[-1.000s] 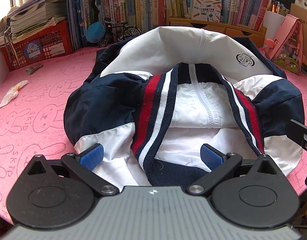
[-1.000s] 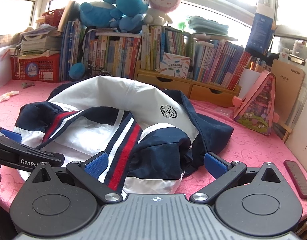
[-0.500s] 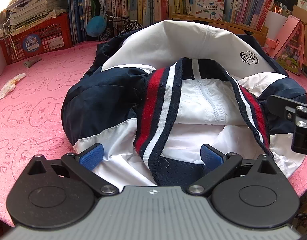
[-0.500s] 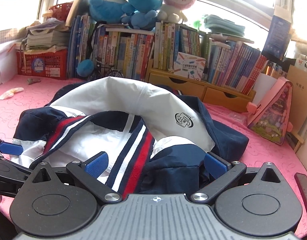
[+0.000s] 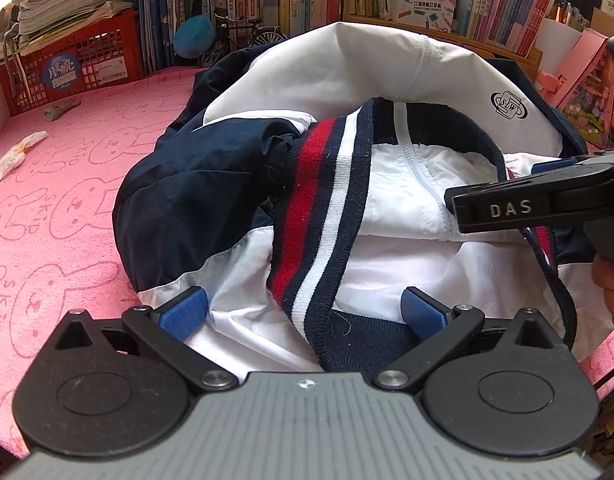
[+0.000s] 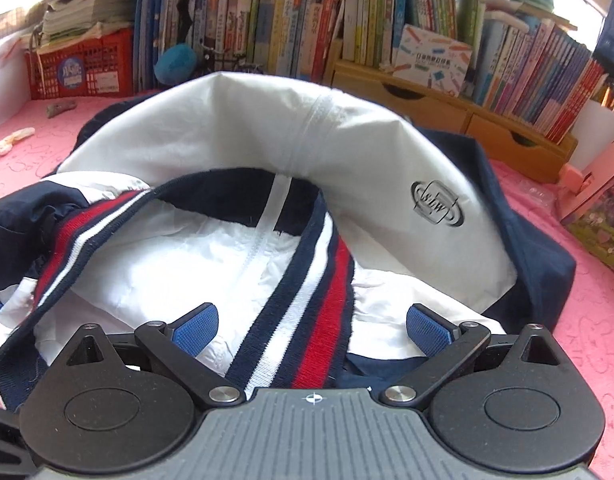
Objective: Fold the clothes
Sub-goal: 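Move both tools toward the bunched navy-and-white jacket, then close both grippers on the jacket's navy edges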
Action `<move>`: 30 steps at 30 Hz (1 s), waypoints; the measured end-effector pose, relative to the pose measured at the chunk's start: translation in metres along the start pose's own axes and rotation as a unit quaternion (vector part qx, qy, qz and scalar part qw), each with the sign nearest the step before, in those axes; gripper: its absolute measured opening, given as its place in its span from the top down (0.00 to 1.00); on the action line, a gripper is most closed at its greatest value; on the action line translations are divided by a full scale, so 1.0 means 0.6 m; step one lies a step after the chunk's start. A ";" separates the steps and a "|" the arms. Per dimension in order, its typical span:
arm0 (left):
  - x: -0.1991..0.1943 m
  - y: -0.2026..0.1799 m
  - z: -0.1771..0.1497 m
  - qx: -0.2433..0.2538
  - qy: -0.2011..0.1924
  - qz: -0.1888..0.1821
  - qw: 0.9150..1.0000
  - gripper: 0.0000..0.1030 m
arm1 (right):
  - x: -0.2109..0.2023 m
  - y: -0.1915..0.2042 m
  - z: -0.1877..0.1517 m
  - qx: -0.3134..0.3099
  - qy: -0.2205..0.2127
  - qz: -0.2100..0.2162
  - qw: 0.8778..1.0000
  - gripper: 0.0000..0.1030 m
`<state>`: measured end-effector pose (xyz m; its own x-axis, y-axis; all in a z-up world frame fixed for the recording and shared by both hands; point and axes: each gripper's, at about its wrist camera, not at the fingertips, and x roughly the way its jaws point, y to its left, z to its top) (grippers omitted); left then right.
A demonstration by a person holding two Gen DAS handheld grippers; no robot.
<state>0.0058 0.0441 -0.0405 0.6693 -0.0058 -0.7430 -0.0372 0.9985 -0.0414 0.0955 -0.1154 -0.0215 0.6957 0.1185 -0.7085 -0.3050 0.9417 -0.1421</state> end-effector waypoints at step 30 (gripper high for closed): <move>0.052 0.037 -0.011 -0.019 -0.093 0.105 0.990 0.00 | -0.137 -0.117 -0.213 0.044 -0.080 -0.172 0.981 0.51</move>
<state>0.0208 0.0660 -0.0690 0.7688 0.2162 -0.6018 -0.2166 0.9735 0.0729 -0.0236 -0.2314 -0.0416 0.8432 -0.1693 -0.5102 0.0180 0.9575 -0.2878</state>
